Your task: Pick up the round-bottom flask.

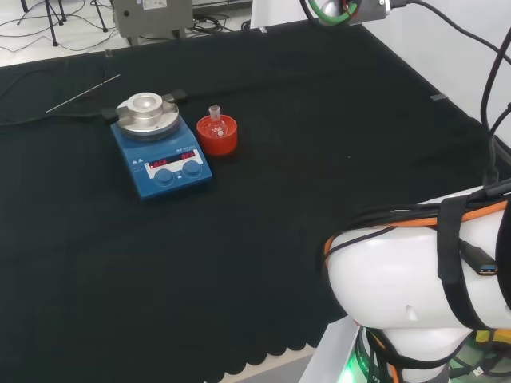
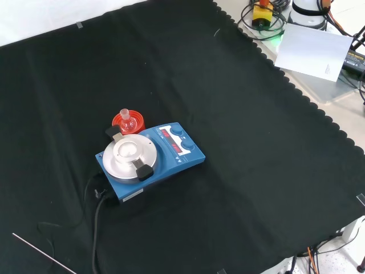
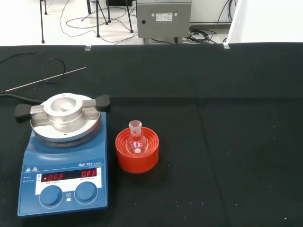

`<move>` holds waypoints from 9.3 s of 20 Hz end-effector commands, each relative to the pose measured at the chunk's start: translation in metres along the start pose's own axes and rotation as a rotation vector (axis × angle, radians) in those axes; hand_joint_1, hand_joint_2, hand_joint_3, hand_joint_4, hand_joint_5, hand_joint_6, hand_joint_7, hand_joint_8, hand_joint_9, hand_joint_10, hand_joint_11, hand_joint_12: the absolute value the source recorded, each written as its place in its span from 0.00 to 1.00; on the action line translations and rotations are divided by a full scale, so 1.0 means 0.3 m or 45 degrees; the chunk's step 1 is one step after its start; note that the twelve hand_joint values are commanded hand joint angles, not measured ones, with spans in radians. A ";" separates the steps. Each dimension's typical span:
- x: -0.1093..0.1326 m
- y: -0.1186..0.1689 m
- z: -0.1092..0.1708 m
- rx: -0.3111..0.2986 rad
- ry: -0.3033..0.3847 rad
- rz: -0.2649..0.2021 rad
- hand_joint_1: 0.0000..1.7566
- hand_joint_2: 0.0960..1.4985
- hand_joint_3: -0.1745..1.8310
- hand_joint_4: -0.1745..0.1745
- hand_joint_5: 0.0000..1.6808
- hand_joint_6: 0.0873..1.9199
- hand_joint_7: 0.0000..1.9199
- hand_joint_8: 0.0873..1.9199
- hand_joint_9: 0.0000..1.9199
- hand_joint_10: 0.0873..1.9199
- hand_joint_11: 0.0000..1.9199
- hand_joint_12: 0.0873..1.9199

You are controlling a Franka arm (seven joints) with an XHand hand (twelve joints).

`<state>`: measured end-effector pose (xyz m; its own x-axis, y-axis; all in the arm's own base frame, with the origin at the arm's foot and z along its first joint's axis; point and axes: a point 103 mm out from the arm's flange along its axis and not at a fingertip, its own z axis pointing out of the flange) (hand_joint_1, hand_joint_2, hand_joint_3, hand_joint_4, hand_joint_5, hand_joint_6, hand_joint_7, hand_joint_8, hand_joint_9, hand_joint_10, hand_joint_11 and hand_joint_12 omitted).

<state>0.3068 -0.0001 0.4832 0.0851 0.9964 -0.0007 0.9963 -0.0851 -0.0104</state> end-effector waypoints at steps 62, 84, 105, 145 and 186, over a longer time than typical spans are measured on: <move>-0.183 0.894 0.835 0.170 0.346 -0.072 0.26 0.73 0.16 0.42 0.21 0.00 0.05 0.25 0.08 0.33 0.00 0.46; -0.045 0.894 1.134 0.306 0.506 -0.227 0.36 0.64 0.15 0.42 0.25 0.00 0.06 0.26 0.09 0.33 0.00 0.45; 0.038 0.934 1.298 0.321 0.599 -0.222 0.38 0.63 0.15 0.43 0.26 0.00 0.06 0.25 0.10 0.32 0.00 0.44; 0.100 0.954 1.359 0.233 0.755 -0.333 0.45 0.46 0.33 0.41 0.37 0.18 0.10 0.23 0.14 0.29 0.00 0.47; 0.095 0.959 1.366 0.196 0.733 -0.298 0.47 0.46 0.35 0.39 0.39 0.33 0.11 0.24 0.16 0.29 0.00 0.51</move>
<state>0.5913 0.0056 0.0703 -0.1004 0.8240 0.5576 0.9795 0.1804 -0.0902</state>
